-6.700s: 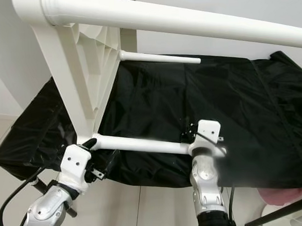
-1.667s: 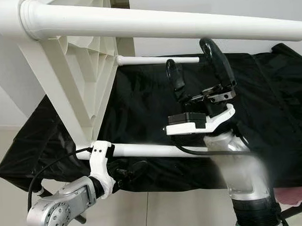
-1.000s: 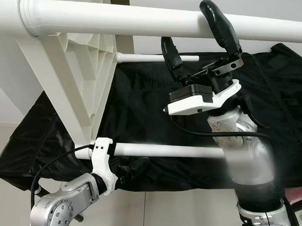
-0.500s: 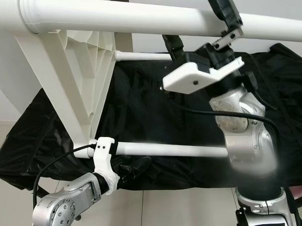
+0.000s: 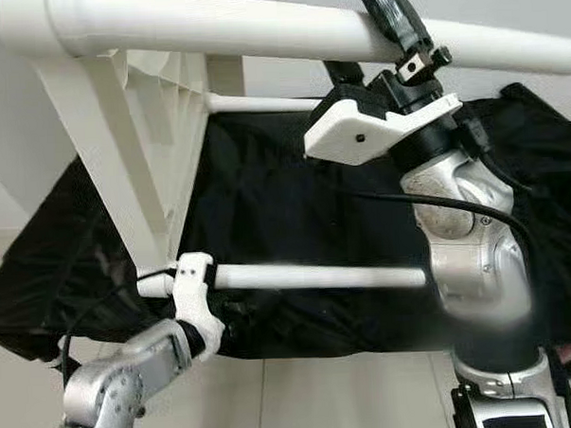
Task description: Building children table
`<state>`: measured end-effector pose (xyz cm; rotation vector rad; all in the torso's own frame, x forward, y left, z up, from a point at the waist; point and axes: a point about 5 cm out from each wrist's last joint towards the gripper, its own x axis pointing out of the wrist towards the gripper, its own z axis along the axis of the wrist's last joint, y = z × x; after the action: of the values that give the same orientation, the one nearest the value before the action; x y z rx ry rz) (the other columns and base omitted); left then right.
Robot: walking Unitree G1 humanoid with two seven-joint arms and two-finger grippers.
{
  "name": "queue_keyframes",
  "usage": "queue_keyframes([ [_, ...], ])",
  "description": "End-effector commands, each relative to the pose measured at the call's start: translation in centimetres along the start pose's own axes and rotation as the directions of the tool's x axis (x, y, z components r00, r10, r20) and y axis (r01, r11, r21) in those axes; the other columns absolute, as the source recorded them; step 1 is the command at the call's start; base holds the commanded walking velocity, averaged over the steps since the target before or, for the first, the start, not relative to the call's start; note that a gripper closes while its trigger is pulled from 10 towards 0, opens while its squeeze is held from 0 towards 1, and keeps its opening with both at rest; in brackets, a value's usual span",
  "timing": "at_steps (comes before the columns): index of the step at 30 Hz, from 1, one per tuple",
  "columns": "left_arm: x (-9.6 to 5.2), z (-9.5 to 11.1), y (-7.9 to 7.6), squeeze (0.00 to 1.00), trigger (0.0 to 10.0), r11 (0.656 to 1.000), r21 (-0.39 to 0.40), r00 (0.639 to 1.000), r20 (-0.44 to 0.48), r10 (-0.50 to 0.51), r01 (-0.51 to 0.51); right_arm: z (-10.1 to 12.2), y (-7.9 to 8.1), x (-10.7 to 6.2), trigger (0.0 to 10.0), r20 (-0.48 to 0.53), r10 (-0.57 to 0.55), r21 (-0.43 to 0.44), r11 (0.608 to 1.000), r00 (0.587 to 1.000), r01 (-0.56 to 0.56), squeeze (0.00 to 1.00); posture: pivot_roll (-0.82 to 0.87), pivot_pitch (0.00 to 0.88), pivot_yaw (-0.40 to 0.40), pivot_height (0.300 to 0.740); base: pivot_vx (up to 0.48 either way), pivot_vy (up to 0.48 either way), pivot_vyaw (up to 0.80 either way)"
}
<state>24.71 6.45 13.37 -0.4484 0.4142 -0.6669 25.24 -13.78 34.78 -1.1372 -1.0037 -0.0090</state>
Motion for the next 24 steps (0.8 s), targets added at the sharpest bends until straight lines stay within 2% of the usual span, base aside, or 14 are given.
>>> queue_keyframes([
  [1, 0.5, 0.8, -0.6, 0.00, 10.0, 0.999, -0.034, 0.998, 0.061, 0.004, -0.002, 0.8, -0.8, 0.0, 0.0, 0.021, -0.068, 0.051, 0.996, 0.997, 0.066, 0.00, -0.03, 0.069, 0.014, 0.740, 0.000, 0.000, 0.00],
  [6, 1.3, 1.7, -0.7, 0.00, 10.0, 0.998, -0.061, 0.995, 0.098, 0.020, -0.014, 0.5, -1.1, -0.1, 0.0, -0.033, -0.098, 0.073, 0.992, 0.995, 0.101, 0.00, -0.03, 0.068, 0.017, 0.740, 0.000, 0.000, 0.00],
  [11, 2.9, 3.3, -1.1, 0.00, 10.0, 0.992, -0.126, 0.987, 0.155, 0.052, -0.033, 0.2, -1.8, 0.0, 0.0, -0.106, -0.137, 0.104, 0.984, 0.985, 0.148, 0.00, -0.05, 0.066, 0.026, 0.740, 0.000, 0.000, 0.00],
  [18, 2.9, 4.4, -1.0, 0.00, 10.0, 0.982, -0.166, 0.974, 0.190, 0.121, -0.090, -0.1, -2.8, 0.5, 0.0, -0.165, -0.193, 0.123, 0.969, 0.967, 0.215, 0.00, -0.06, 0.072, 0.029, 0.740, 0.000, 0.000, 0.00],
  [24, 2.6, 4.7, -1.1, 0.00, 10.0, 0.983, -0.134, 0.973, 0.181, 0.147, -0.124, -0.3, -3.1, 0.5, 0.0, -0.192, -0.213, 0.137, 0.961, 0.958, 0.241, 0.00, -0.06, 0.081, 0.032, 0.740, 0.000, 0.000, 0.00],
])
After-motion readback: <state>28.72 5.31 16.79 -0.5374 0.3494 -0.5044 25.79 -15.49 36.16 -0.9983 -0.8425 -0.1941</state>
